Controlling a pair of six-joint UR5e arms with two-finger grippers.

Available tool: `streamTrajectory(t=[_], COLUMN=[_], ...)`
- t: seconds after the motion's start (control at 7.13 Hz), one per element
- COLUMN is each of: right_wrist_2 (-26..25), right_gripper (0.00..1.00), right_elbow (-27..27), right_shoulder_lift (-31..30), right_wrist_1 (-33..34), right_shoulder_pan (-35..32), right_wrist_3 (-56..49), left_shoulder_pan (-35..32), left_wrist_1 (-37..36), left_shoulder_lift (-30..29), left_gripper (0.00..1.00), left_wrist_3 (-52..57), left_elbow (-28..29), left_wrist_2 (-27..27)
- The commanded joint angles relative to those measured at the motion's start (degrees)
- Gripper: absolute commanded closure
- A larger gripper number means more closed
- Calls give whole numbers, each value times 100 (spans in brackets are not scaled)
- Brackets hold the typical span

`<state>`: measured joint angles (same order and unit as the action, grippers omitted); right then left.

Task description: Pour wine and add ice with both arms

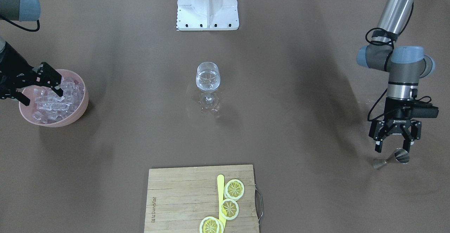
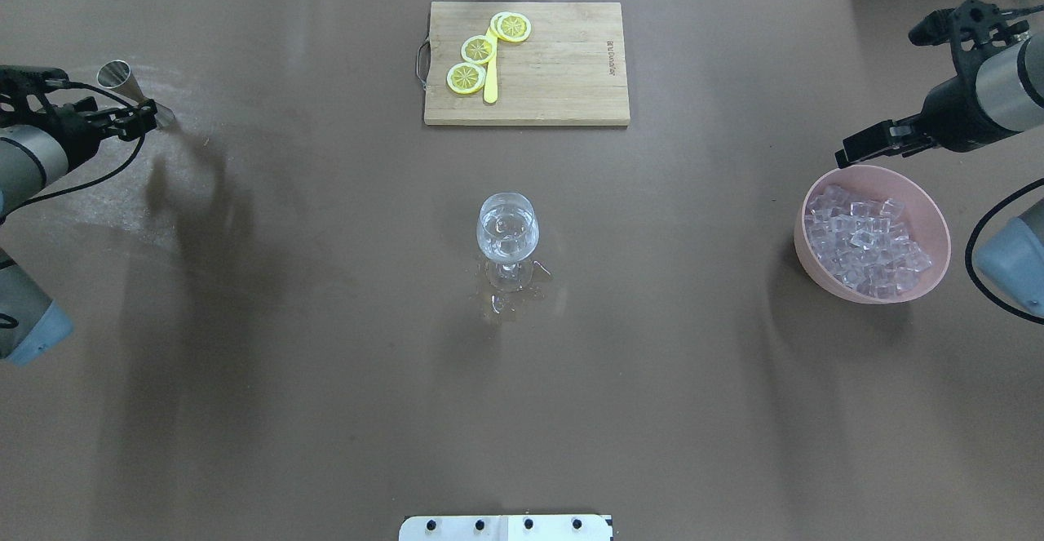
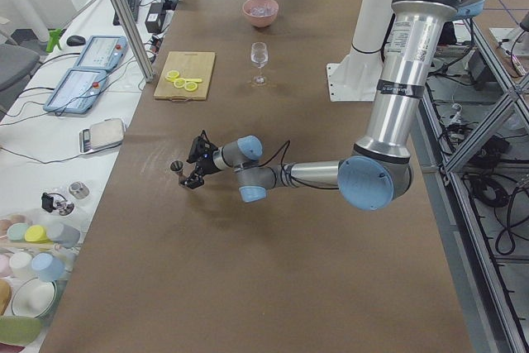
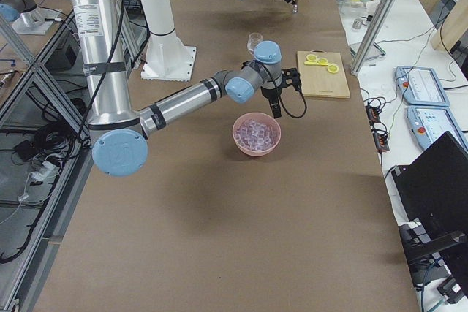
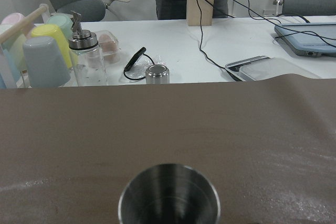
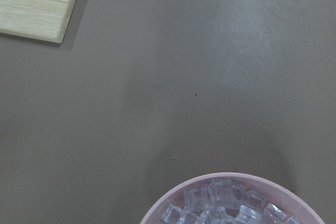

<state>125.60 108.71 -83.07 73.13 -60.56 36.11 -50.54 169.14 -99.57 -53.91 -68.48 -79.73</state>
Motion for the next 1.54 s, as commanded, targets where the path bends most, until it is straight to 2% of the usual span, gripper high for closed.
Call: streamTrajectory(t=[0.0, 0.28, 0.42, 0.56, 0.84, 0.98, 1.26, 1.4], right_wrist_2=[0, -122, -375, -491, -396, -265, -255, -237], right_gripper=[0, 0, 0, 1, 3, 17, 17, 24], right_elbow=[-7, -34, -42, -208, -236, -262, -447, -429], right_shoulder_lift=[19, -155, -322, -402, -447, -455, -578, -605], right_wrist_1=[0, 17, 9, -9, 9, 17, -44, -44], right_shoulder_pan=[0, 113, 332, 491, 729, 729, 729, 729], right_wrist_3=[18, 54, 36, -16, 36, 54, 28, 36], left_shoulder_pan=[0, -78, -175, -611, -1804, -1941, -1951, -1951], left_wrist_1=[266, 365, 635, 577, 88, -116, -118, -118], left_shoulder_lift=[655, 833, 886, 947, 843, 816, 798, 807], left_gripper=[3, 3, 4, 4, 4, 4, 4, 4], left_wrist_3=[-49, -424, -523, -585, -586, -542, -542, -542], left_elbow=[-463, -649, -641, -710, -728, -833, -843, -843], left_wrist_2=[-121, -909, -1156, -1811, -3654, -3811, -3804, -3795])
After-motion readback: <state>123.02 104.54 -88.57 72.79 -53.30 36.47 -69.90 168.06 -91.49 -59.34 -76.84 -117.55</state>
